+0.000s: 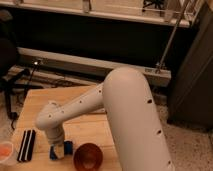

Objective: Wipe the white sponge on the table

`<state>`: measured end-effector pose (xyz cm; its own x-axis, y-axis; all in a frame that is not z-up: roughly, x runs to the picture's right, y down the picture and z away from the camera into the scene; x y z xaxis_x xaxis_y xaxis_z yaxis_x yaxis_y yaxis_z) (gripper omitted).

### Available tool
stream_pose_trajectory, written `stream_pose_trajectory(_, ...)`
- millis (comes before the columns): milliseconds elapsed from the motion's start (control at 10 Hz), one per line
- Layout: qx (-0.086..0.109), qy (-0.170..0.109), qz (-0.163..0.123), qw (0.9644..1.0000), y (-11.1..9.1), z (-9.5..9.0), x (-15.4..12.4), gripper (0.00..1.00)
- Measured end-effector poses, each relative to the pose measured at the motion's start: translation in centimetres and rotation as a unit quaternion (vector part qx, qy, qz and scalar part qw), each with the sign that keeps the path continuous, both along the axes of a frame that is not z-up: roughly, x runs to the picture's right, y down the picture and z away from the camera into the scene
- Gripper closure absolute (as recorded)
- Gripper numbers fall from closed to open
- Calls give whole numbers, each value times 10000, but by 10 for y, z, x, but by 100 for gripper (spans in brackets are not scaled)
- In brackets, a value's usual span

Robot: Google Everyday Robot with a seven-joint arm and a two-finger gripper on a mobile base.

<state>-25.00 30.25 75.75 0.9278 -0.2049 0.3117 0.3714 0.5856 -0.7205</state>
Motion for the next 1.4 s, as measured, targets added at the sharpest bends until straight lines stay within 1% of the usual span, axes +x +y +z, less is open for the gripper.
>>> stream_pose_trajectory(200, 112, -129, -180, 9997, -20, 20, -16, 54)
stream_pose_trajectory(500, 283, -322, -410, 9982, -53, 50, -41, 54)
stream_pose_trajectory(600, 351, -355, -420, 9979, -67, 60, -46, 54)
stream_pose_trajectory(700, 422, -360, -378, 9977, -84, 73, -48, 56)
stream_pose_trajectory(800, 448, -342, -331, 9979, -94, 80, -46, 62)
stream_pose_trajectory(900, 455, -313, -240, 9982, -103, 89, -42, 72)
stream_pose_trajectory(1000, 451, -256, -150, 9985, -109, 95, -35, 76)
stream_pose_trajectory(1200, 427, -122, 17, 9990, -114, 102, -17, 76)
stream_pose_trajectory(1400, 419, 87, 175, 9989, -114, 102, 11, 76)
